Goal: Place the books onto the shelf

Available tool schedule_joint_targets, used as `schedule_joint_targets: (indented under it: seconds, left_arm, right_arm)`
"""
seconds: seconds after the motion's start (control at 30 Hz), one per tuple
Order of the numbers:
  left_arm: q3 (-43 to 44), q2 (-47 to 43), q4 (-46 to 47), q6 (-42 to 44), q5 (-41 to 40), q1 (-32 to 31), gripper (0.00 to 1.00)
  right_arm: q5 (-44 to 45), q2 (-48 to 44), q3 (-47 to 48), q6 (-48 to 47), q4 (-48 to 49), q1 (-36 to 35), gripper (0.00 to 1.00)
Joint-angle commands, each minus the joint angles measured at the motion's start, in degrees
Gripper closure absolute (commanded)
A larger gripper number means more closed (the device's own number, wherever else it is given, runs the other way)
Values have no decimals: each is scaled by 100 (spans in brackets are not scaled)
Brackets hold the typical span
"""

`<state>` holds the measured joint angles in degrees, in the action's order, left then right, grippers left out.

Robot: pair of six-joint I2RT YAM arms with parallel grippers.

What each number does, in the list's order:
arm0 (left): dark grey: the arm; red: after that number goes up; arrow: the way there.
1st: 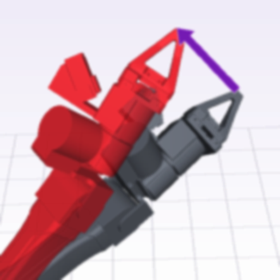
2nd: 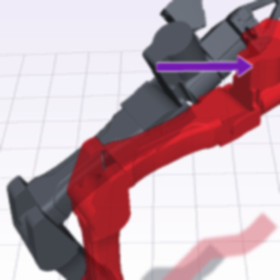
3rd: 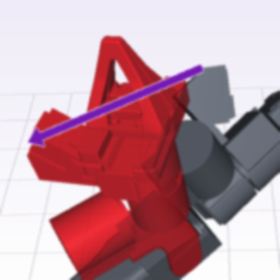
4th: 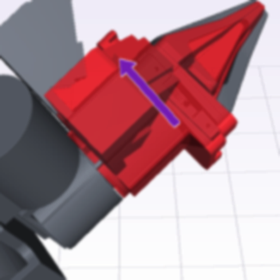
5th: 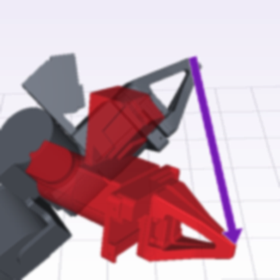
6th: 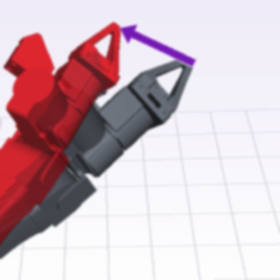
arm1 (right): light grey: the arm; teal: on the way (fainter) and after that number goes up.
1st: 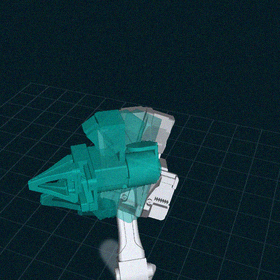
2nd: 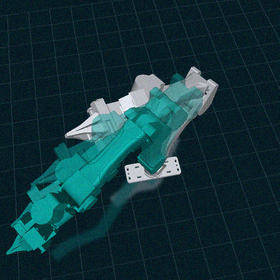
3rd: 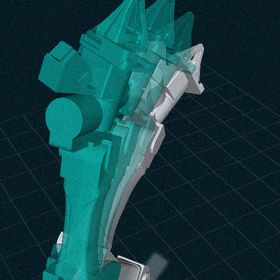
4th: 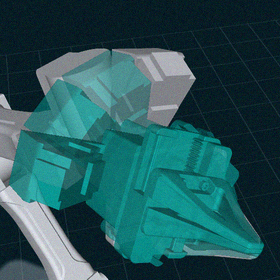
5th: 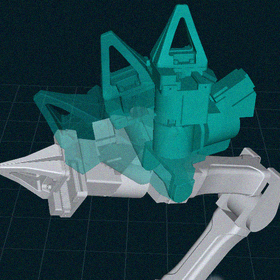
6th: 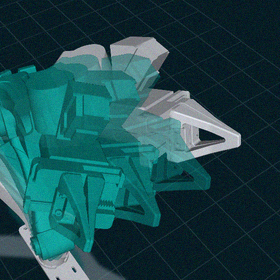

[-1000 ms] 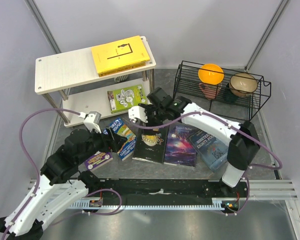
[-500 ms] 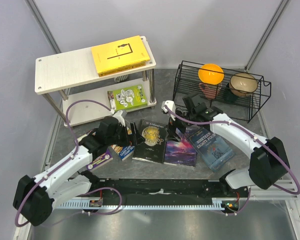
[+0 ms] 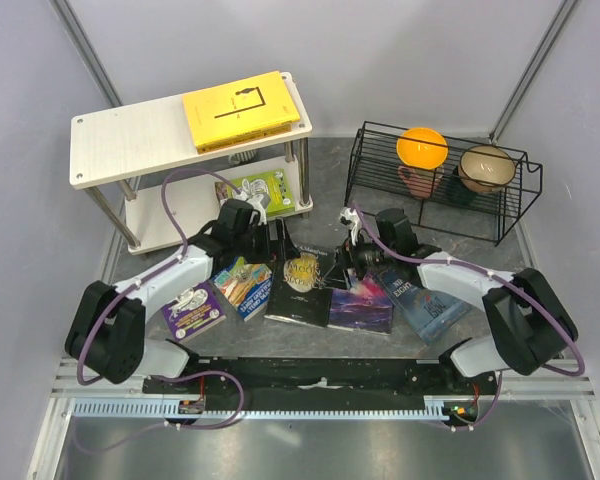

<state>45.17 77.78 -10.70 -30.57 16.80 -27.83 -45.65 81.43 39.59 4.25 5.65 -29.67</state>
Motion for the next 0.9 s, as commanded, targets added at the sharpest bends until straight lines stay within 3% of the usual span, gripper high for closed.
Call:
schedule_joint_targets:
  seconds: [0.0, 0.13, 0.23, 0.43, 0.63, 0.8, 0.87]
  left_arm:
    - [299, 386, 121, 578, -185, 41, 6]
    - [317, 642, 200, 596, -203, 41, 7]
    - [300, 817, 305, 587, -203, 41, 8]
    - [344, 1186, 481, 534, 209, 41, 8]
    - [247, 1406, 656, 341, 649, 41, 9]
    - [80, 1372, 1026, 69, 1045, 41, 31]
    - [27, 1205, 1209, -71, 1159, 41, 48]
  right_arm:
    - [267, 408, -294, 1709, 1886, -4, 14]
    - [451, 751, -259, 1992, 2010, -21, 35]
    - [539, 988, -242, 2088, 2001, -47, 44]
    - [811, 1331, -154, 2036, 1748, -118, 55]
    - [891, 1612, -31, 2009, 1571, -188, 57]
    - [882, 1692, 57, 1939, 1492, -364, 58]
    - [873, 1657, 66, 1887, 1439, -416, 58]
